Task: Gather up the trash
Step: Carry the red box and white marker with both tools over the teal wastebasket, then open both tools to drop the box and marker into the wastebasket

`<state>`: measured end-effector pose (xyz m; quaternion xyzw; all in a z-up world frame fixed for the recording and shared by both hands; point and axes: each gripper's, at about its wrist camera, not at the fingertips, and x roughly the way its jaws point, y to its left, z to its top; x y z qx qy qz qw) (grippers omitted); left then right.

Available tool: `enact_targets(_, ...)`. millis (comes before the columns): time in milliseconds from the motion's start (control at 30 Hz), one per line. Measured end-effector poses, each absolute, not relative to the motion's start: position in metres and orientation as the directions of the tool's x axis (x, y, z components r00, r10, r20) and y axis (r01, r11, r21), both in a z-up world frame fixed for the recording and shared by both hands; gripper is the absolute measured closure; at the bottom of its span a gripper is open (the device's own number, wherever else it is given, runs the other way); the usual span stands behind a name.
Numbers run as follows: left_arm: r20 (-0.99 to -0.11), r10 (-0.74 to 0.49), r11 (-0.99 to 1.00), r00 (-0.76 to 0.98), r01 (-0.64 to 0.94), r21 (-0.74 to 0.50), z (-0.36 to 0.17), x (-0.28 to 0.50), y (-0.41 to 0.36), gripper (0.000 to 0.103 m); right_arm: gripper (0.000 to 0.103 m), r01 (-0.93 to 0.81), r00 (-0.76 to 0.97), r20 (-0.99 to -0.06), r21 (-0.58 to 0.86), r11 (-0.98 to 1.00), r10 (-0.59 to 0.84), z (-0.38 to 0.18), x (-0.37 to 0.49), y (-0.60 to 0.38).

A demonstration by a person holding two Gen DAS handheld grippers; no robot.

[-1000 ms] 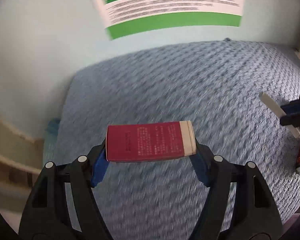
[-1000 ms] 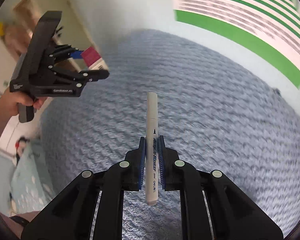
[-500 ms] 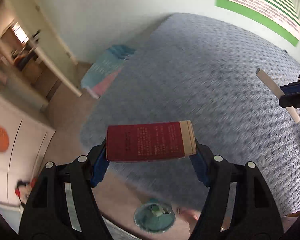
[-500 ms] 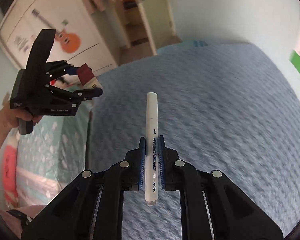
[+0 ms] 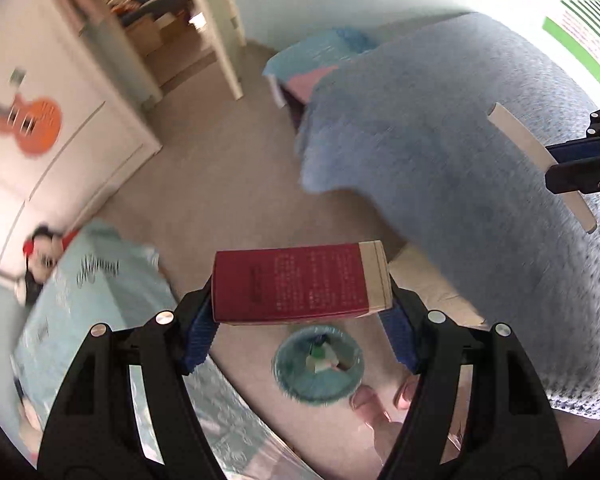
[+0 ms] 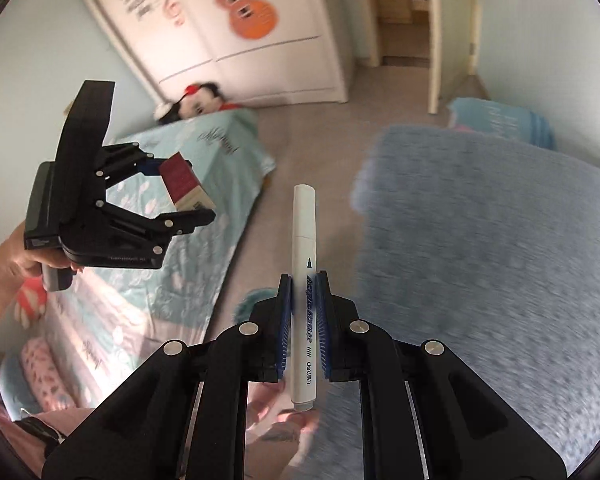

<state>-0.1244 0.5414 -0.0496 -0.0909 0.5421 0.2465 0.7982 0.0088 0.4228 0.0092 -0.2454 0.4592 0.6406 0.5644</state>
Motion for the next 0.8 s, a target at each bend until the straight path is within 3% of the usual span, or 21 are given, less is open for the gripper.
enact_targets(333, -0.944, 0.229, 0.799, 0.238, -0.600, 0.042, -0.097, -0.218, 0.569, 0.035, 0.090, -0.936, -0.333, -0.866, 0.351, -0.021, 0.372, -0.040, -0.076, 0.476)
enact_targets(800, -0.986, 0.011, 0.743, 0.169, -0.661, -0.104, -0.223, -0.286, 0.567, 0.035, 0.090, -0.891, -0.449, -0.878, 0.453, -0.018, 0.166, -0.162, -0.172, 0.521)
